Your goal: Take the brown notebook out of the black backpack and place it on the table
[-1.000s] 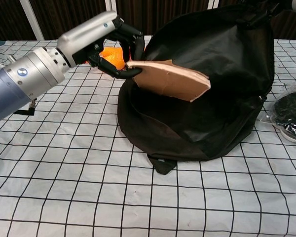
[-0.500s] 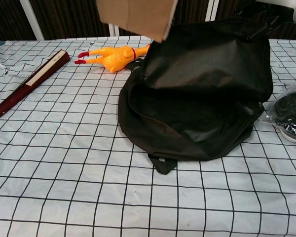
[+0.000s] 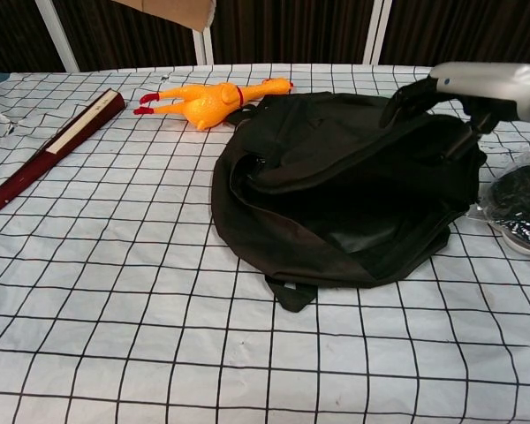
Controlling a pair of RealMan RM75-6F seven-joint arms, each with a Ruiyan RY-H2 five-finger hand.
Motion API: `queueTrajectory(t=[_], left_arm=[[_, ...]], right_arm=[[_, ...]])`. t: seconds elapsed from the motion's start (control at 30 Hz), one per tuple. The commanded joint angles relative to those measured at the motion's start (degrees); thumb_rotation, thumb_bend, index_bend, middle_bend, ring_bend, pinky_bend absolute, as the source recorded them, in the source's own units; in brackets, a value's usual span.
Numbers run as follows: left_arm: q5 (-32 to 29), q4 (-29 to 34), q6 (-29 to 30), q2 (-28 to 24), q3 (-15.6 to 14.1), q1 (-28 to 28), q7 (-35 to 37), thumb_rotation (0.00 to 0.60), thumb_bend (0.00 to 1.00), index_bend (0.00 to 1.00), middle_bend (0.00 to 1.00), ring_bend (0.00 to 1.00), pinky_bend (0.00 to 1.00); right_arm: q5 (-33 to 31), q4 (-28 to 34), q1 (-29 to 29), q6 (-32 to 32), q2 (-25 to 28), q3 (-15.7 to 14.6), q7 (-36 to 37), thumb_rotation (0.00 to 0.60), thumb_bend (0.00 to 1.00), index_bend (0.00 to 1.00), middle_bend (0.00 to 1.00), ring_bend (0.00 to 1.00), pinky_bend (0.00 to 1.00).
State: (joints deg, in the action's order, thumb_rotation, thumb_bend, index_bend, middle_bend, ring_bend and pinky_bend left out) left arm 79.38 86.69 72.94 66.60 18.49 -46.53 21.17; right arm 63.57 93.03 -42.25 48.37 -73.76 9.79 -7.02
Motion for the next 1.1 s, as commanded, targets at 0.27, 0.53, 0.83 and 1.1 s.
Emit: queueTrajectory(t=[0.27,0.53,0.83,1.1], left_arm=[[1.8,-7.4,-2.3,8.8,-0.9,-3.2,-2.4,0.600,0.47,0.69,0.73,0.48,0.51],[3.3,-15.3,-3.4,17.5,-0.8,-7.2,-2.9,0.600,0.47,0.70,0.73,0.48,0.51],[6.9,-25.1,-1.2,27.6,-2.2,-10.2,3.1,0.600,0.47,0.69,0.72,0.48,0.51],[13.6,-32.1,1.2,31.8,-10.3,-8.5,8.2,0.600,0.42,0.65,0.67,0.43,0.47]], right_arm=[[-17.9,3.7,-9.8,-22.8,21.3,-13.1,-8.8,0.600,0.23,0.01,0.09,0.11,0.09],[-26.1,0.2,-9.4,-9.3,19.8,-14.8,-11.8,0.600,0.23,0.02,0.09,0.11,0.09],[-22.0,-2.5,-4.5,3.3,16.4,-10.1,-7.8,0.600,0.21,0.02,0.09,0.11,0.09],[-18.4,-5.0,-0.2,11.2,13.7,-5.7,-3.8,0.600,0.20,0.02,0.09,0.11,0.09]])
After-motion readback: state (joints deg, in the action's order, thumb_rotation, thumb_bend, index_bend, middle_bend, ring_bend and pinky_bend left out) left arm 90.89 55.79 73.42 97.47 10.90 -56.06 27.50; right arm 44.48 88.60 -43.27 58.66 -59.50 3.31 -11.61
